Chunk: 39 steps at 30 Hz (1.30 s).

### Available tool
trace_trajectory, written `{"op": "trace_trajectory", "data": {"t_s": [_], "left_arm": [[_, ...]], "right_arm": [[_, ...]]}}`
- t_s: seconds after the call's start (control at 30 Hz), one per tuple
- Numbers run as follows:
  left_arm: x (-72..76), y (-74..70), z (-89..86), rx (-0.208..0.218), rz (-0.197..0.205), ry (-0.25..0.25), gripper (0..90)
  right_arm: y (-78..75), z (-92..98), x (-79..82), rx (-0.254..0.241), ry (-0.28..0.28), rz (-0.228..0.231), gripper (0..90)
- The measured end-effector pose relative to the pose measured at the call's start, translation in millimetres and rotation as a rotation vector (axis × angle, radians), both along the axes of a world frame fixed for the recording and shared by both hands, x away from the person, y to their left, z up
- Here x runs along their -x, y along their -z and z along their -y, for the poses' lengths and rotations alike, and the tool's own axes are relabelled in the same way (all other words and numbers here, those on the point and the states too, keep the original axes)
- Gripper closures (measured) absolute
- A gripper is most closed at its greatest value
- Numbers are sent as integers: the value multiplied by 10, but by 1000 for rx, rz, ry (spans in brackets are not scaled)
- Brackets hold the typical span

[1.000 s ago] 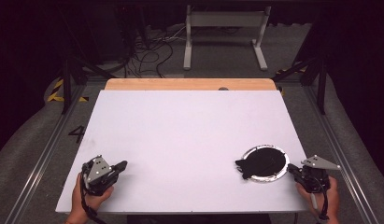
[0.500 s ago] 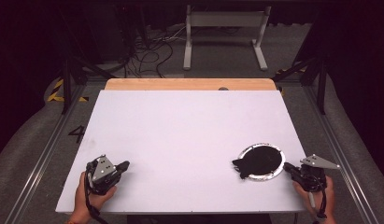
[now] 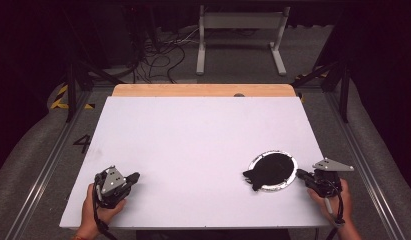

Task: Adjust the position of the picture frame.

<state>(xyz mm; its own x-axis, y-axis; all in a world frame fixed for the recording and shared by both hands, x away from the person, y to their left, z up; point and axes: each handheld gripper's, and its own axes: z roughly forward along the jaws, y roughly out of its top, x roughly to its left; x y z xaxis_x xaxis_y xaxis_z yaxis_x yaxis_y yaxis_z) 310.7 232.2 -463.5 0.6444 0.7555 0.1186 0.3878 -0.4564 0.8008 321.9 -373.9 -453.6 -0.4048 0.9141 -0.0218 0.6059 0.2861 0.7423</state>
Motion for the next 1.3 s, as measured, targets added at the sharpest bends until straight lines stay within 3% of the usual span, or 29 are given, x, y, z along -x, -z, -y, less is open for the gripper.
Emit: {"op": "trace_trajectory", "data": {"t_s": [0.13,0.37,0.47,0.57,0.7,0.8,1.07,1.17,1.3], "left_arm": [[-19,12,13,16,-8,10,872],[-40,13,56,28,-13,25,872],[-26,10,107,19,-15,45,873],[-26,5,149,21,-15,52,869],[-58,21,169,10,-19,48,850],[-78,22,153,14,-17,42,854],[-76,29,160,2,-23,57,842],[-50,26,146,-4,-13,58,841],[-31,24,109,5,-14,55,838]], "right_arm": [[-9,-76,-79,29,-11,1,900],[0,-163,-220,19,-38,0,900],[24,-201,-273,-8,-44,11,900],[16,-250,-287,27,-47,14,900],[0,-253,-340,3,-56,-14,900],[-13,-291,-387,11,-63,-25,900],[31,-536,-462,8,-31,16,900],[33,-640,-449,50,-16,35,900],[42,-618,-452,7,-31,28,900]]}}
